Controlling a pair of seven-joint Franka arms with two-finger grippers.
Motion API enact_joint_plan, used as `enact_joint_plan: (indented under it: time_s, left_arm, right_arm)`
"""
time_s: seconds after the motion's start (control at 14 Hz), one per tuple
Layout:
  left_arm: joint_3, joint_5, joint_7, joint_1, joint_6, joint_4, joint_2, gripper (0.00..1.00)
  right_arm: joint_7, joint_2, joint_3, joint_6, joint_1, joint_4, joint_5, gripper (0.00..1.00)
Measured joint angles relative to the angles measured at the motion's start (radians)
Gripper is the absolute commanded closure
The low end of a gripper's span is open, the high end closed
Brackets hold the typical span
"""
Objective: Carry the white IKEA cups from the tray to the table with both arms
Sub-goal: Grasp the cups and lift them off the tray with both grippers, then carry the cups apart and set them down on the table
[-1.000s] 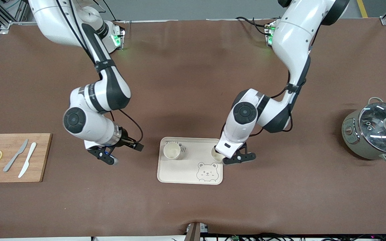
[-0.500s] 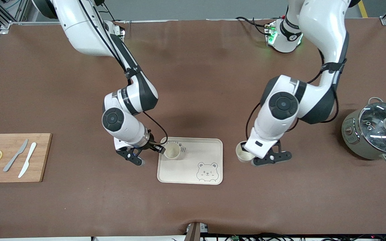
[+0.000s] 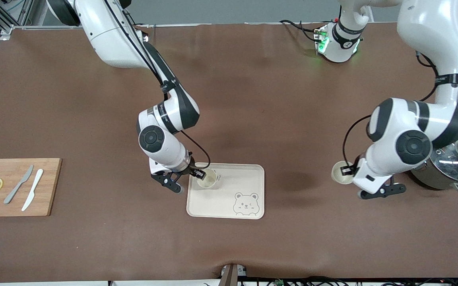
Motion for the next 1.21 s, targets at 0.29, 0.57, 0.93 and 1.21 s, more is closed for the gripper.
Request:
enact_joint_plan:
  time_s: [0.29, 0.57, 0.93, 1.21]
  left_arm:
    - [-0.128, -0.012, 0.169, 0.238, 0.243, -0.280, -0.054, 1.00]
    - [-0.170, -0.012, 0.182, 0.300, 0.510, -0.508, -0.069, 1.00]
    - [-0.178, -0.015, 0.182, 0.298, 0.551, -0.545, -0.082, 0.00]
    - [-0.182, -0.015, 0.182, 0.295, 0.557, -0.504, -0.090, 0.00]
  right_arm:
    - [0.000, 0.009, -0.001, 0.000, 0.004, 0.001, 0.000, 0.93]
    - [0.000, 0.038, -0.001, 0.050, 0.031, 0.001, 0.000, 1.00]
    - [-0.002, 0.019, -0.025, -0.034, 0.006, 0.030, -0.001, 1.00]
    - [-0.126, -0.089, -0.035, -0.251, -0.096, 0.025, -0.006, 1.00]
